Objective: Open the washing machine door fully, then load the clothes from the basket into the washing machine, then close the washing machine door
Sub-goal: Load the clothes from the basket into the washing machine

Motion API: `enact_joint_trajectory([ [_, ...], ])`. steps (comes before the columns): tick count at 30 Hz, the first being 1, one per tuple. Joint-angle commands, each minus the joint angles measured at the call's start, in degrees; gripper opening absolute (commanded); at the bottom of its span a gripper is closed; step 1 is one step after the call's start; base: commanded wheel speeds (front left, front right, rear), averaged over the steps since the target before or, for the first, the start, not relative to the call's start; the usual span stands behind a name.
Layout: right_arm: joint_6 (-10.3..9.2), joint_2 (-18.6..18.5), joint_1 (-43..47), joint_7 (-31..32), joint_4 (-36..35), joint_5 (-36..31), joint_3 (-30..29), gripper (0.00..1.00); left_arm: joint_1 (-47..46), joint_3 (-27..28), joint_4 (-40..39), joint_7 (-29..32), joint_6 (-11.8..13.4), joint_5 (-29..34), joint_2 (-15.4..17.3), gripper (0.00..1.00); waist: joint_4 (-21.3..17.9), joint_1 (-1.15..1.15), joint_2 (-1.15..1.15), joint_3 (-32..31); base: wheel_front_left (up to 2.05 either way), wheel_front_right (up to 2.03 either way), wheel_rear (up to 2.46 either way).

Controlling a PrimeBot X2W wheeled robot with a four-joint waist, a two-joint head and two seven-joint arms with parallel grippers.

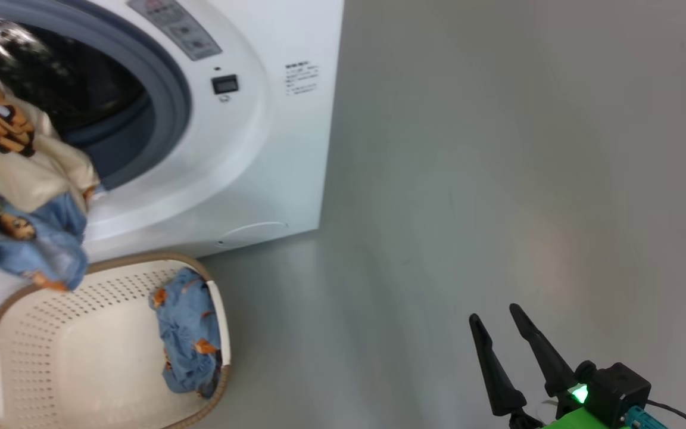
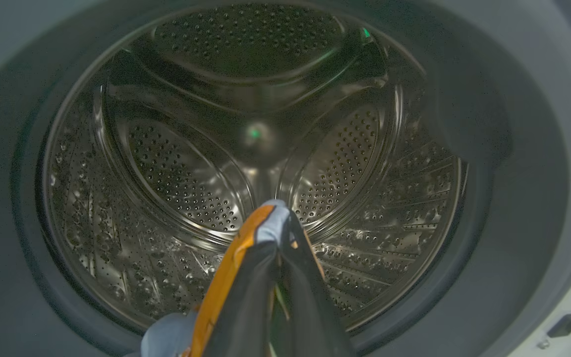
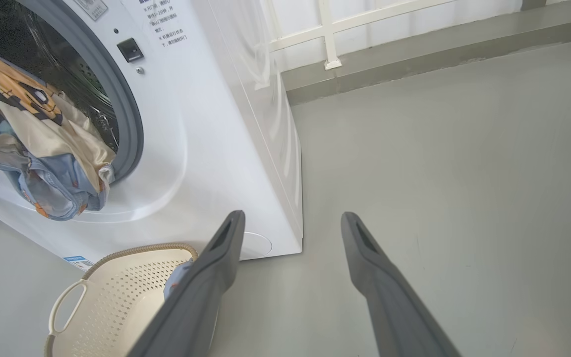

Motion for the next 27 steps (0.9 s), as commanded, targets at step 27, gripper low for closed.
enact_joint_trajectory([
  [27,0.35,-0.26,-3.94,-0.69,-5.75,3.54,6.18,1.0,-24.55,-4.29,5.91,-0.3,0.1,-8.28,15.74,0.13,-6.96,0.0,0.0,12.72,0.0,0.0,0.0],
])
